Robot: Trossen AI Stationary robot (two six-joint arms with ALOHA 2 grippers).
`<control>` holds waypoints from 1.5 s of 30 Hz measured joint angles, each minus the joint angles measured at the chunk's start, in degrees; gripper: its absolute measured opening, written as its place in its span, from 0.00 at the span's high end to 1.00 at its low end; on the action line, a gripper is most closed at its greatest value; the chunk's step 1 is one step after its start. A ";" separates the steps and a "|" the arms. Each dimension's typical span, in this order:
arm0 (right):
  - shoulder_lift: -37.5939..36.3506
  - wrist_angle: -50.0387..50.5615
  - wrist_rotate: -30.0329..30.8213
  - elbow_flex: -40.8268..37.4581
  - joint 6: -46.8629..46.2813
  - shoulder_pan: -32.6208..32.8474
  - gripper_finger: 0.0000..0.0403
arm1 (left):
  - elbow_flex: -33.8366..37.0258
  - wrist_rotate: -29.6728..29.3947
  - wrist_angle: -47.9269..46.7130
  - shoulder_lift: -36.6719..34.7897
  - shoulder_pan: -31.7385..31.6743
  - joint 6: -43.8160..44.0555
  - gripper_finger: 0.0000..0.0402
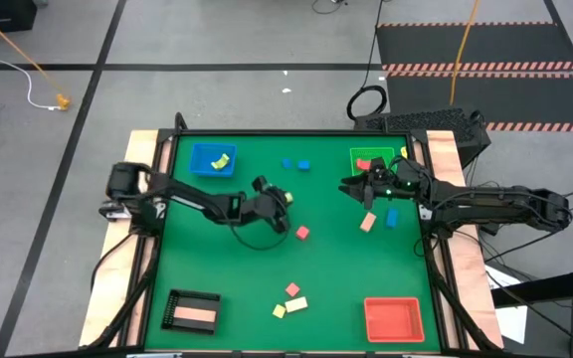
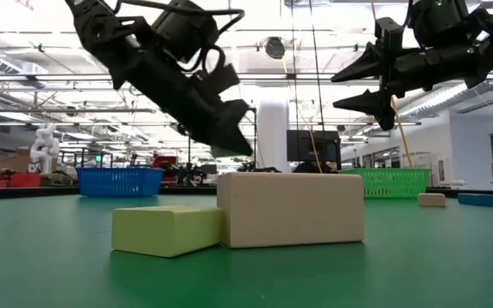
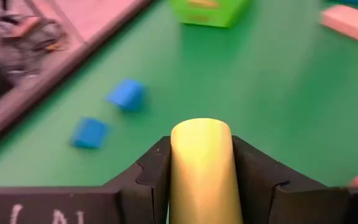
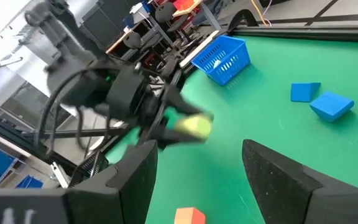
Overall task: Sort & place blocks by color
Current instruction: Put the top green block into the blue bin, then put the top brown block into the black bin
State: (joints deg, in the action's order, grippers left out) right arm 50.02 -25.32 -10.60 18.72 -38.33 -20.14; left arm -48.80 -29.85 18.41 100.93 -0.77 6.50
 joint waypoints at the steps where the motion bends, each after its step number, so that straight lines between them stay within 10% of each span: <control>1: -0.01 -0.07 0.01 0.00 0.00 -0.02 0.44 | 0.00 -0.47 -0.32 -1.12 -0.99 -0.23 0.67; 22: 0.00 0.25 0.01 0.00 0.00 0.00 0.44 | 0.65 -5.17 -40.76 -16.60 -21.83 17.61 0.67; 37: 0.00 0.26 0.01 0.00 0.00 0.00 0.44 | 10.08 -5.33 -28.53 -16.62 -25.50 23.15 0.56; 45: 0.00 0.26 0.01 0.00 0.00 0.00 0.44 | 10.08 2.72 -17.62 -16.64 -21.15 11.97 0.56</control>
State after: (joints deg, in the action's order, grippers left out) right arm 50.02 -25.06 -10.59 18.72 -38.33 -20.14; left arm -38.72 -27.14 0.79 84.29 -21.92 18.47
